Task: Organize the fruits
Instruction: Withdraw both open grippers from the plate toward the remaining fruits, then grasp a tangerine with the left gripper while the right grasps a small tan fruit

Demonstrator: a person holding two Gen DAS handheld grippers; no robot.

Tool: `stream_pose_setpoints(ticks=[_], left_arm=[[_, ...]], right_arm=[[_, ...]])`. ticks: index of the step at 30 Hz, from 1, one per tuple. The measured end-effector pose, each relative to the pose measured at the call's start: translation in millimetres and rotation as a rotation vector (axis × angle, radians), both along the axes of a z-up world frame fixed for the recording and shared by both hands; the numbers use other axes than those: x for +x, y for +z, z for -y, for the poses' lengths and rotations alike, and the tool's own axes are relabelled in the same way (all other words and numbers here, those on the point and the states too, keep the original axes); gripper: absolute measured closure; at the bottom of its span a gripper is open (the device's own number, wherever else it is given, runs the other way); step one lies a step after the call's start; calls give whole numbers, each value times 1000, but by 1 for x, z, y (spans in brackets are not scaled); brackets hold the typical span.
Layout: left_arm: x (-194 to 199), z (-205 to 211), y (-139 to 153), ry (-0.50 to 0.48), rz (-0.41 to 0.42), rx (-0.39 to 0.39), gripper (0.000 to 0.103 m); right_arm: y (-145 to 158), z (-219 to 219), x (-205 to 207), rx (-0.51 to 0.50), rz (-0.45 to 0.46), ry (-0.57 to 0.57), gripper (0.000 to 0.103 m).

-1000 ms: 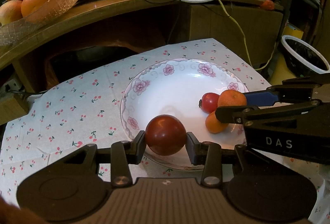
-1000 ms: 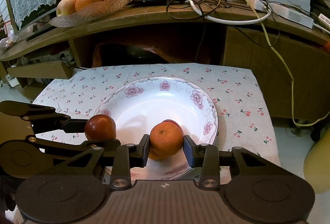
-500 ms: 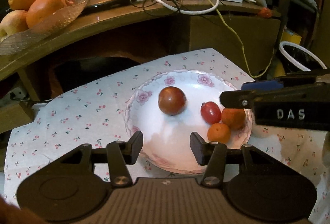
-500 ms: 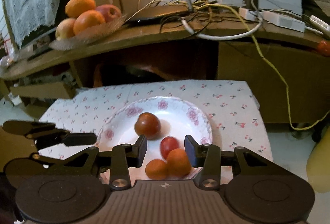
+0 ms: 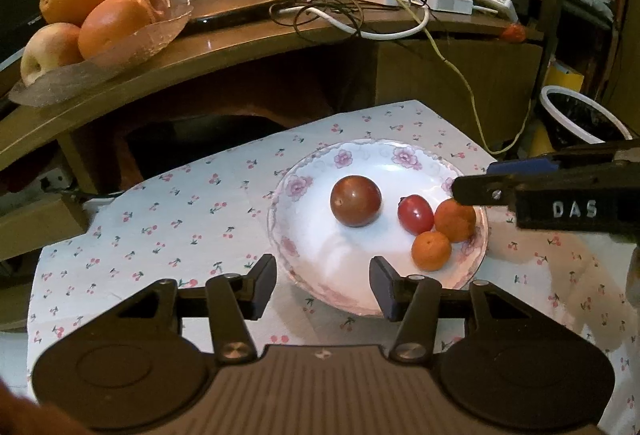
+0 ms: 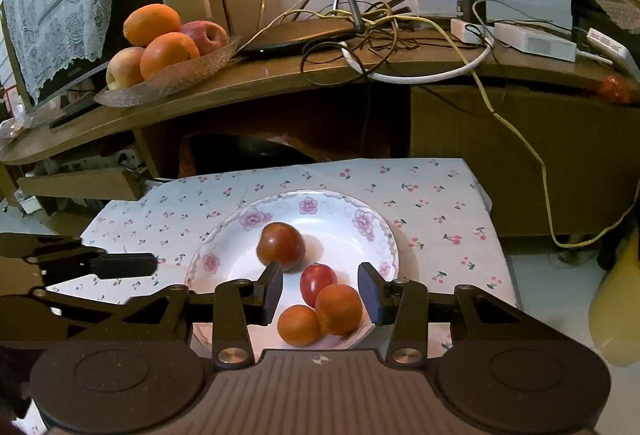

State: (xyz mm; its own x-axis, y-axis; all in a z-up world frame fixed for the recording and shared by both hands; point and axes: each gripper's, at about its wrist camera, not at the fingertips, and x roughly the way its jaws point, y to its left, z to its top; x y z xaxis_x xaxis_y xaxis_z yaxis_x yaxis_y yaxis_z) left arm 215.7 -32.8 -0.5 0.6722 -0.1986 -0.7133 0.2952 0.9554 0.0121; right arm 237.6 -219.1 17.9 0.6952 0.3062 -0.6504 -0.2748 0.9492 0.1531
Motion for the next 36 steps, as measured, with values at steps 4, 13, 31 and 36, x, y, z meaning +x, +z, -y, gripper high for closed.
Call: stream_pose_setpoints(ticks=[4,13,31,36], left_arm=[[-3,-8,1,9,-5,0,46],[-21,-27,-2,14,-28,16,46],[-51,-65,-11,10,-64,42,45],[-52,-68,-17,3,-82,51,45]], right_arm=[[1,9,1,22,-11,-31,60],[-2,-4,-17,10,-42,42,60],[-24,-58,-74,-30,-142,255,59],[-36,-71,-80,-56,-179,295,59]])
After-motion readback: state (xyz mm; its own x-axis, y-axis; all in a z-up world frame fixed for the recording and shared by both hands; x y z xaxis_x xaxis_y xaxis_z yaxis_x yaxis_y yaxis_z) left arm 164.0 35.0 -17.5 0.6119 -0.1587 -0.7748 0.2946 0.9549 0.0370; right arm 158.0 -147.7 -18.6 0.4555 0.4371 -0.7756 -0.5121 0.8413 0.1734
